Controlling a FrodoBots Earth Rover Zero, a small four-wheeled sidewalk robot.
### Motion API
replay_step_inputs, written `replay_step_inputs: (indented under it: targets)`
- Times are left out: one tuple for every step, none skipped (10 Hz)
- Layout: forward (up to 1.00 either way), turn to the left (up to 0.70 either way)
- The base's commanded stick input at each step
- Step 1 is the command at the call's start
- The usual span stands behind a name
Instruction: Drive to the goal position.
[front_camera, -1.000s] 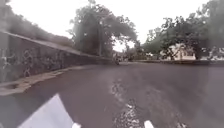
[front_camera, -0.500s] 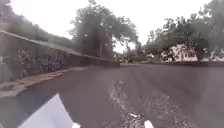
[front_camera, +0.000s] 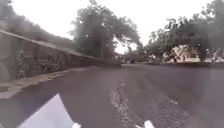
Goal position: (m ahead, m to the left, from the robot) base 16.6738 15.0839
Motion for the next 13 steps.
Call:
replay_step_inputs:
  targets:
    - [0.45, -0.27]
    - [0.45, -0.21]
    - [0.45, -0.14]
    - [0.45, 0.00]
    - [0.45, 0.00]
    - [0.45, 0.00]
    - [0.45, 0.00]
    - [0.45, 0.00]
    - [0.45, 0.00]
    - [0.45, 0.00]
    - [0.45, 0.00]
    - [0.45, 0.00]
    - [0.45, 0.00]
